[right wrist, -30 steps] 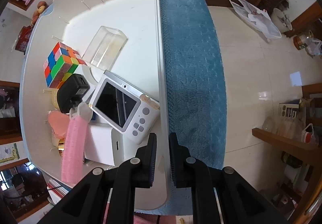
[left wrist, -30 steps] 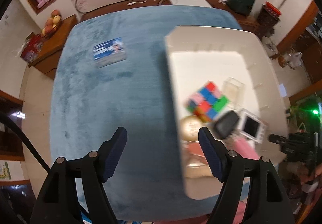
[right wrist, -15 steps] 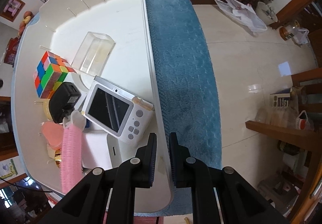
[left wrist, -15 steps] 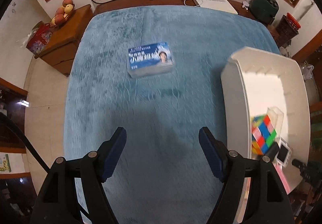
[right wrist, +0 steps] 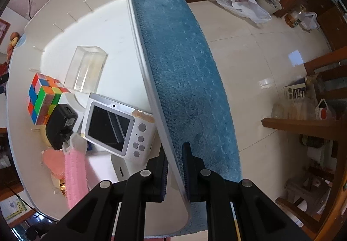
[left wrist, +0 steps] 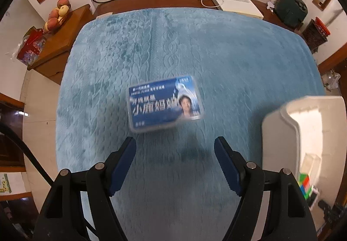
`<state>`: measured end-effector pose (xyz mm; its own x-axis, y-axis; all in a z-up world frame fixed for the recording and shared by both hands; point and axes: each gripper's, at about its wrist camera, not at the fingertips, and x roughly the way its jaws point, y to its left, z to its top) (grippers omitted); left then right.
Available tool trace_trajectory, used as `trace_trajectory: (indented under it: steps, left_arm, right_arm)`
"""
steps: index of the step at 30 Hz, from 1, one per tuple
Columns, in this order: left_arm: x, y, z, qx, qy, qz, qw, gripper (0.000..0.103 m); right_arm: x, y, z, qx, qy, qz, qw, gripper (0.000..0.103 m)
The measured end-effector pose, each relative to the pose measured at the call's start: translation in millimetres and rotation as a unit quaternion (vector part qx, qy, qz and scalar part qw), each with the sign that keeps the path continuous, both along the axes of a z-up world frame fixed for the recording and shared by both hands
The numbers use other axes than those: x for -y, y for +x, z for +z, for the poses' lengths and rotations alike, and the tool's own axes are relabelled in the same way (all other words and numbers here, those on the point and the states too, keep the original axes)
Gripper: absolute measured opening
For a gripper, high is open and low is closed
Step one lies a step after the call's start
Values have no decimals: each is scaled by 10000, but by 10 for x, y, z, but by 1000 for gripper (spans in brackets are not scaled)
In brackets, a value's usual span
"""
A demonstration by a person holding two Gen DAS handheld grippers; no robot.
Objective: Organize rigid objects
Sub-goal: 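Move the left tool back to the blue dental-floss box, then close the left gripper on the blue floss box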
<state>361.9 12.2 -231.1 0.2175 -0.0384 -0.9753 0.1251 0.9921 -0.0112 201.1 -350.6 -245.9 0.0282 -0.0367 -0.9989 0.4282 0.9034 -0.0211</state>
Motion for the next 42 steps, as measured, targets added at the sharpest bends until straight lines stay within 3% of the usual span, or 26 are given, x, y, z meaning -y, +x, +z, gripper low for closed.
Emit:
trace_trajectory:
  steps: [4,11,16,31,42]
  left_arm:
    - [-58,120,-144,-62,-70,235,9997,78]
    - [-114,214,-248,33,-81,353,9993,91]
    - [-114,257,-317,0,-147,354,9993,95]
    - [-88,449,-562,-55,10,324,9995,96]
    - [-127,601,-598,-29,-125,303,9995,95]
  right_arm:
    - [-1,-15,5,35,-32,-52,10000,13]
    - [-16,-50,20,140,-60,-124,9998,13]
    - [-3,-83,15,198,-64,-197,9996,13]
    - [-61,-106,36,214,-188,-294,9992,16]
    - [-50,-58,51,129,-272,-407,9987,18]
